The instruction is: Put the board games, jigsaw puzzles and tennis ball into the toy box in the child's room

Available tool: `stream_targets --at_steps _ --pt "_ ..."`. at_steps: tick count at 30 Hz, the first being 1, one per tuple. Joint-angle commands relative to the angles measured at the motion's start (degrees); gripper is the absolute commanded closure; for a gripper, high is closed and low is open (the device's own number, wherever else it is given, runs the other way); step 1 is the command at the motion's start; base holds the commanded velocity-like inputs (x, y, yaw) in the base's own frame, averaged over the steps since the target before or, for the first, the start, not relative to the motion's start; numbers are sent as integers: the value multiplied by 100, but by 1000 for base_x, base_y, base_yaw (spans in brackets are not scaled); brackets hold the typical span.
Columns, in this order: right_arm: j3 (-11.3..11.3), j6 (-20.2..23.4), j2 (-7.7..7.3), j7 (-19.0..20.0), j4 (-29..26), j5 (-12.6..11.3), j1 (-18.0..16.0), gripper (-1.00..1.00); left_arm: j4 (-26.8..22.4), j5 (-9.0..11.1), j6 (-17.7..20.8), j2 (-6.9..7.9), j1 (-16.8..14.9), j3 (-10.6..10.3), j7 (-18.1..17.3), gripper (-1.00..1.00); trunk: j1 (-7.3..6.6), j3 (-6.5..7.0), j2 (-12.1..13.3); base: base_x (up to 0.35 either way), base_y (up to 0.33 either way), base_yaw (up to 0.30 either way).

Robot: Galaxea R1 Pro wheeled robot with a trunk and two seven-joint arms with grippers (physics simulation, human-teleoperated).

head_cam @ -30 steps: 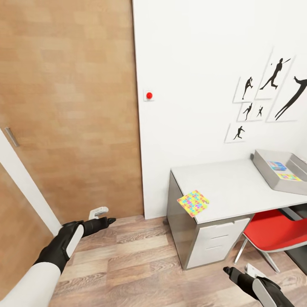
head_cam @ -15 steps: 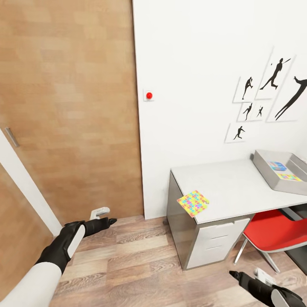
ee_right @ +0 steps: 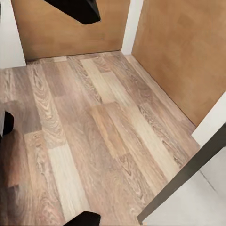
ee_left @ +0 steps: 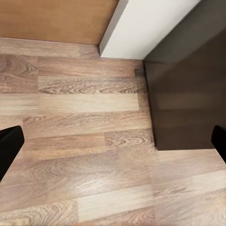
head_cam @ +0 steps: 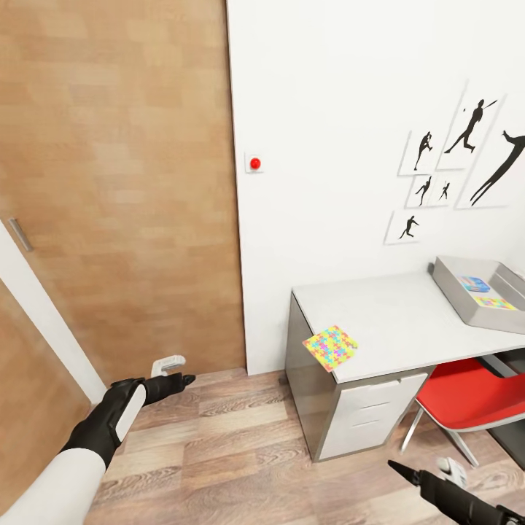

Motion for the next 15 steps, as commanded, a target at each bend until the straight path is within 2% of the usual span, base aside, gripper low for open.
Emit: stream_targets --at_steps 1,5,9,15 --pt "-10 -29 -26 255 -9 -47 5 -100 -5 14 39 -2 -4 19 -14 -100 4 -12 -12 0 0 0" --pt "-111 -94 -55 835 -106 -70 15 -100 -5 17 38 -2 -4 19 -8 -100 4 -12 -12 0 0 0" --pt "-348 -72 -55 1095 -345 -92 18 -100 -5 17 35 -2 -4 20 -6 -100 4 -12 -12 0 0 0" --pt "-1086 453 5 1251 -881 -216 14 -100 -5 18 29 -2 -5 21 -18 -100 4 -12 -12 0 0 0"
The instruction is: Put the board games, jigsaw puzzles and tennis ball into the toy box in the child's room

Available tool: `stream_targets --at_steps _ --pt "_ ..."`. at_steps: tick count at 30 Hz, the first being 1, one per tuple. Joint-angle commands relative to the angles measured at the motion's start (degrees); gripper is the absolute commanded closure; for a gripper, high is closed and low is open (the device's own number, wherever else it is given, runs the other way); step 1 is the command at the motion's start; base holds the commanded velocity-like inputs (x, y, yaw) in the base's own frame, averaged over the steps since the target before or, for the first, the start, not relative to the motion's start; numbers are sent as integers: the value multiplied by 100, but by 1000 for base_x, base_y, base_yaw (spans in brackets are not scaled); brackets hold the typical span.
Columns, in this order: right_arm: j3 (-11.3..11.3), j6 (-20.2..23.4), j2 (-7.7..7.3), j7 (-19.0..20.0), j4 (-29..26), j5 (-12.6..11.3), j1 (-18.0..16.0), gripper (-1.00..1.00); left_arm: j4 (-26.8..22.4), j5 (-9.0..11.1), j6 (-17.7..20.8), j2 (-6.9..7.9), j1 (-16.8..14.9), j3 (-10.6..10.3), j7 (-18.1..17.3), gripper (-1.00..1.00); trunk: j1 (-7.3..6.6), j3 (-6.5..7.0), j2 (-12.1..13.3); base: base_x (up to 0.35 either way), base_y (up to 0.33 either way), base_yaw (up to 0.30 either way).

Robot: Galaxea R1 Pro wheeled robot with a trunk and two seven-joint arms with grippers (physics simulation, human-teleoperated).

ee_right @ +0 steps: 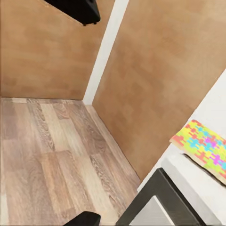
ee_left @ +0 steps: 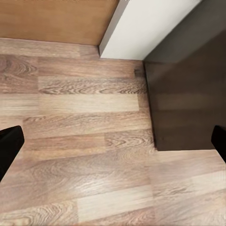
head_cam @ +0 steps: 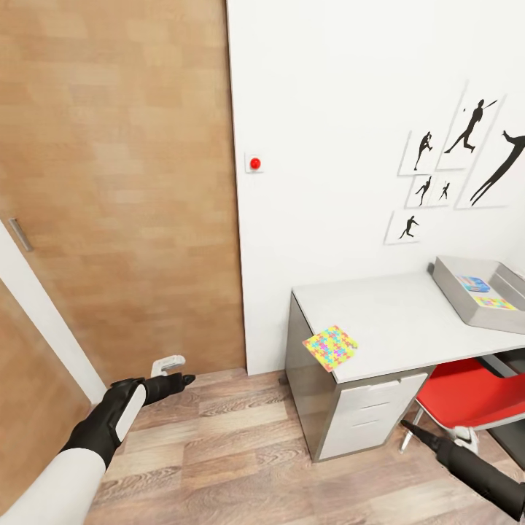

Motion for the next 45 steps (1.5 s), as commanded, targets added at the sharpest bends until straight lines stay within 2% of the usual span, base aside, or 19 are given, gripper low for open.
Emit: stream_targets --at_steps 1,5,6,9,11,12,15,18,20,23,28,30,31,34,36,41,45 --pt "-74 129 12 3 -42 -48 -8 -100 -6 12 37 -2 -4 17 -23 -100 4 -12 -12 0 0 0" --pt "-308 544 55 -31 -327 -95 -79 -100 -6 18 40 -2 -4 18 -49 -100 4 -12 -12 0 0 0" --pt "-368 769 68 -52 -682 -98 -96 -100 -6 19 40 -2 -5 18 -58 -100 4 -12 -12 0 0 0" --pt "-393 950 153 -161 -1118 -104 -103 -100 -6 23 48 -2 -4 17 -67 -100 4 -12 -12 0 0 0" --pt "-411 1039 309 -312 -1329 -113 -108 -100 -6 34 58 -2 -7 17 -75 -100 4 -12 -12 0 0 0" --pt "-416 1096 435 -383 -1456 -116 -122 -100 -6 45 68 -2 -9 17 -78 -100 4 -12 -12 0 0 0" --pt "-420 1372 633 -469 -1804 -116 -167 -100 1 76 96 -2 -27 22 -113 -100 4 -12 -12 0 0 0" --pt "-448 1607 695 -484 -2149 -117 -166 -100 68 97 190 -2 -57 46 -240 -100 4 -12 -12 0 0 0" --pt "-528 1708 712 -454 -2399 -146 -140 -100 238 143 341 -2 -75 62 -457 -100 4 -12 -12 0 0 0" --pt "-762 1827 731 -374 -2656 -358 -135 -100 657 386 608 -15 -100 74 -1027 -100 4 -12 -12 0 0 0" --pt "-917 1903 745 -324 -2800 -740 -138 -100 1202 1014 755 29 -214 79 -2013 -100 4 -12 -12 0 0 0" --pt "-926 1900 767 -315 -2809 -807 -138 -100 1284 1144 767 40 -257 77 -2255 -100 4 -12 -12 0 0 0" --pt "-933 1887 825 -309 -2803 -858 -138 -100 1364 1233 775 47 -286 76 -2480 -100 4 -12 -12 0 0 0" --pt "-945 1845 1020 -312 -2816 -899 -138 -100 1490 1335 782 77 -316 76 -2893 -100 4 -12 -12 0 0 0" --pt "-986 1852 1160 -311 -2839 -917 -138 -100 1546 1374 784 103 -329 75 -3315 -100 4 -12 -12 0 0 0" --pt "-1110 1875 1244 -301 -2864 -927 -138 -100 1570 1367 763 136 -336 71 -3944 -100 4 -12 -12 0 0 0" --pt "-1140 1885 1259 -299 -2863 -928 -138 -100 1571 1371 751 183 -337 71 -4128 -100 4 -12 -12 0 0 0"
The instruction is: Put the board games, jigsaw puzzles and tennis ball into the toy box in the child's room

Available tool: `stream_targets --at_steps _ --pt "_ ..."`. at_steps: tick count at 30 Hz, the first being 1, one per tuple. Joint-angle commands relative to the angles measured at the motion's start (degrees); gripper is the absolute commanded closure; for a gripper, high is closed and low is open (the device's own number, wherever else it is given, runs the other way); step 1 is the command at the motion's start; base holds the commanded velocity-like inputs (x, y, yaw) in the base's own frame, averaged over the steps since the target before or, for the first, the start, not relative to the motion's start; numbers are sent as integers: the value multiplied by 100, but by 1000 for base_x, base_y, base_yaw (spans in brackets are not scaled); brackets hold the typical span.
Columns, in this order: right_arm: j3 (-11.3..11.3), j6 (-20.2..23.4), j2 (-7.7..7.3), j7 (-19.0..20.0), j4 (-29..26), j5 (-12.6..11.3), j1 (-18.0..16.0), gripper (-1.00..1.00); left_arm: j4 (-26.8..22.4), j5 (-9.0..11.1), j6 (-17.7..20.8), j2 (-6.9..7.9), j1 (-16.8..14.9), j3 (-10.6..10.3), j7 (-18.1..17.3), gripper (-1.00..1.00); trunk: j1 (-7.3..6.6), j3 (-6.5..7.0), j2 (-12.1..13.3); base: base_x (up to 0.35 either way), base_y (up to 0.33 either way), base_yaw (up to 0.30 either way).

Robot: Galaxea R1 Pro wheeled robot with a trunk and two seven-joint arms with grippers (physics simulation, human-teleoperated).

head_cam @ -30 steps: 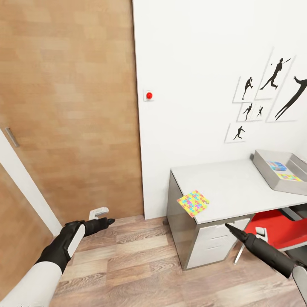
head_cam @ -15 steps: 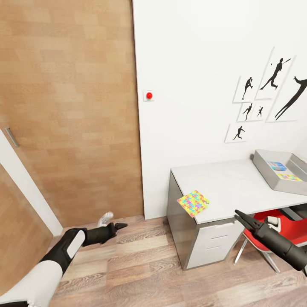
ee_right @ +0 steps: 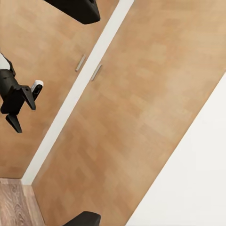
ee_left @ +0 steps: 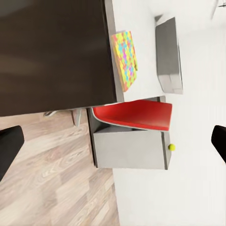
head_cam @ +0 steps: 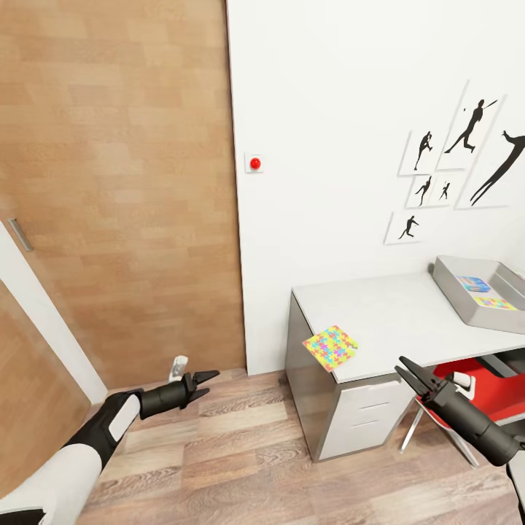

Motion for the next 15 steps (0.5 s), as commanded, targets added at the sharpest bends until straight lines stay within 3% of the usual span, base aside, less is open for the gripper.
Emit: stream_targets --at_steps 1,15 --pt "-10 34 3 8 1 -13 -5 -100 0 12 38 6 -5 11 -36 -100 3 -12 -12 27 0 0" --pt "-19 45 15 0 2 -13 -5 -100 6 14 37 12 -5 14 -67 -100 3 -12 -12 144 0 0"
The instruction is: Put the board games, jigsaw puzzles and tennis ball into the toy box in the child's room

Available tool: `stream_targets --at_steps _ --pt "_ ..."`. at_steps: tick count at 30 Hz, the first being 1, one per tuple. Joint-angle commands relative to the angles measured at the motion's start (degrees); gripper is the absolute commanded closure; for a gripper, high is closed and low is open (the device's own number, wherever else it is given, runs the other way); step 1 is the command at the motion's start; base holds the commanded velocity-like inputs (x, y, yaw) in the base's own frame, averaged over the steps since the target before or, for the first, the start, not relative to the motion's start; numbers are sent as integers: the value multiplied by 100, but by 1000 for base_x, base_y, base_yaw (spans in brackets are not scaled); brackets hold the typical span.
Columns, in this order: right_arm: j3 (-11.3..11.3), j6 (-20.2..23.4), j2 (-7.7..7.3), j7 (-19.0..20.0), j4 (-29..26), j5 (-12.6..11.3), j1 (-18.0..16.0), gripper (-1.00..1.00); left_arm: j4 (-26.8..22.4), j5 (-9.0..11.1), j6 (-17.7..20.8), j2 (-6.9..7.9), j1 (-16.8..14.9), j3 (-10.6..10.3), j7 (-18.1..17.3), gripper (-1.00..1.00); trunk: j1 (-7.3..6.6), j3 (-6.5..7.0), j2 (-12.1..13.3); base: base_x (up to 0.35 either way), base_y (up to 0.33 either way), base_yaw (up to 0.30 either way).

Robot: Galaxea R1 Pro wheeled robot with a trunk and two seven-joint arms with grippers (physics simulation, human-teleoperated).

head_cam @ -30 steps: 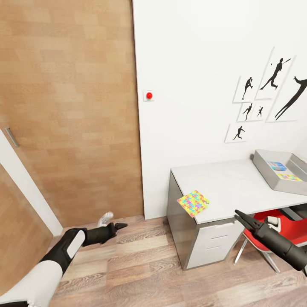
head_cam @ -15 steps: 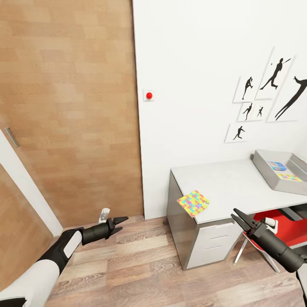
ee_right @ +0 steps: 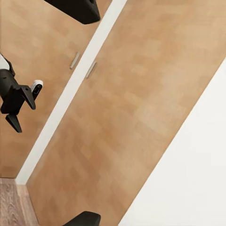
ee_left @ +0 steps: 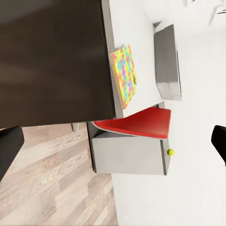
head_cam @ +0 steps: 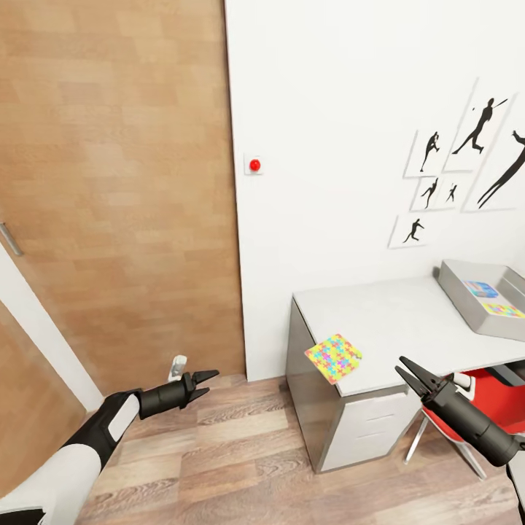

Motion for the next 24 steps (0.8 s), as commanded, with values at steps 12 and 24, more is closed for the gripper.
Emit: stream_targets --at_steps 12,24 --pt "-4 44 -6 6 9 -23 -5 -100 3 10 26 -12 -5 5 -6 -100 5 -12 -12 196 -38 0" --pt "-4 46 -6 1 35 -29 -5 -100 2 15 16 -21 -5 4 -11 -100 5 -12 -12 8 -28 -204"
